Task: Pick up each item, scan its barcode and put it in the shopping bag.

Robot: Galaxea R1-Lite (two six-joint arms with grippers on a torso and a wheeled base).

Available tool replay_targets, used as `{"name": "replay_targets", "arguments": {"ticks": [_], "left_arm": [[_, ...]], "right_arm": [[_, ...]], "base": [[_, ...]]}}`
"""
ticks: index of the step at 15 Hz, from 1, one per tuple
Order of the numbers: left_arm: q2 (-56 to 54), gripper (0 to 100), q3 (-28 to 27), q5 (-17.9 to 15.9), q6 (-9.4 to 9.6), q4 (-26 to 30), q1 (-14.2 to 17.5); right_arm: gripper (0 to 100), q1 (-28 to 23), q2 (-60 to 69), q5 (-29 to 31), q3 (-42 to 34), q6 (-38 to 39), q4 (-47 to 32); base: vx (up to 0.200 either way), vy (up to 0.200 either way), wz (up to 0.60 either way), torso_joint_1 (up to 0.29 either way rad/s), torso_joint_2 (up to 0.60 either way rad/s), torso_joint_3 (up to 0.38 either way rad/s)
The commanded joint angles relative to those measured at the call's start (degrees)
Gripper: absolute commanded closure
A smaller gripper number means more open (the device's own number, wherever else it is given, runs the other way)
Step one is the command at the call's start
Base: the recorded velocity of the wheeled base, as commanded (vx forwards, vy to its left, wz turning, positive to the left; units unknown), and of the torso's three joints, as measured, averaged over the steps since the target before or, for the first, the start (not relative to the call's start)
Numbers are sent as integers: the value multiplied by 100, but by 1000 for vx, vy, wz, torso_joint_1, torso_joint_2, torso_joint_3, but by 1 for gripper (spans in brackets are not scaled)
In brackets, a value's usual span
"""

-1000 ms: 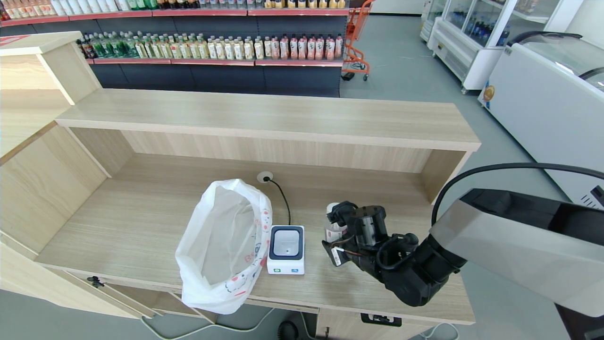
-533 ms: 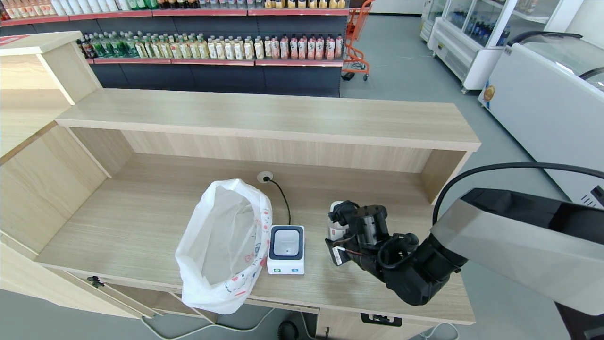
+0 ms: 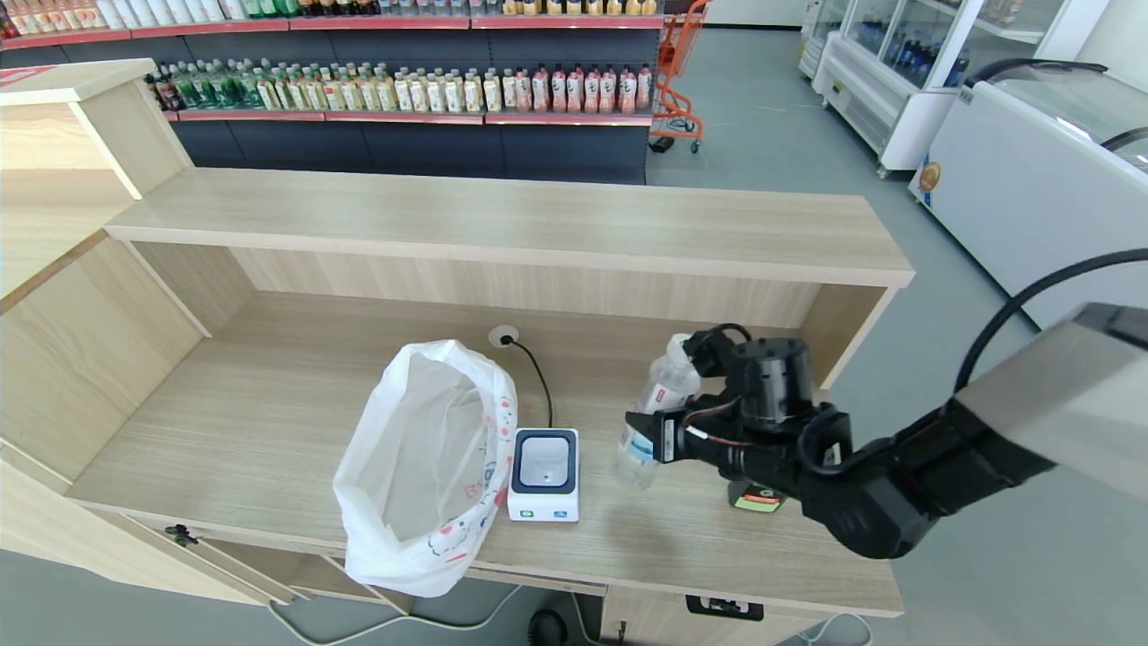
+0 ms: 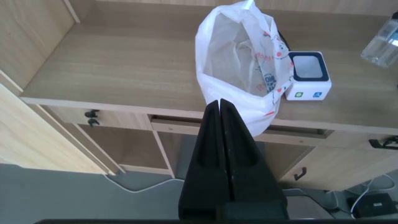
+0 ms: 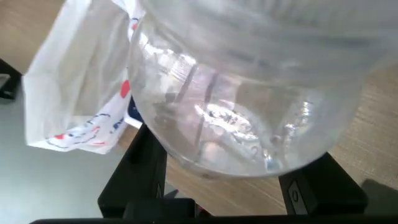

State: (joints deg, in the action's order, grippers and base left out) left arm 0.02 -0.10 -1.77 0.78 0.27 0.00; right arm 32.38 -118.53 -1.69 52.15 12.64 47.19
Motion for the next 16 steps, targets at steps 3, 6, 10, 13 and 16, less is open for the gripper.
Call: {"name": "replay_targets", "arguments": {"ticks": [3,6,10,13,16], "left_arm": [[-2,100,-8,1,1,0,0],[6,100,1,1,1,0,0],[6,100,1,1,1,0,0],[6,100,-8,1,1,0,0],[6,100,-8,1,1,0,0]], "right_arm": [[100,-698,1895,-1773,-372,432,27],[100,-1032,3424,-3460,-610,687,-658],[100,-953,4839,-4269,-618,687,-1959],[100,-619,5252,-4269,-671,634,-2258],[100,-592,5314,-4269,-689,-78,-2267]], "base": [[0,0,0,0,0,0],[0,0,0,0,0,0],[0,0,0,0,0,0],[0,0,0,0,0,0],[0,0,0,0,0,0]]}}
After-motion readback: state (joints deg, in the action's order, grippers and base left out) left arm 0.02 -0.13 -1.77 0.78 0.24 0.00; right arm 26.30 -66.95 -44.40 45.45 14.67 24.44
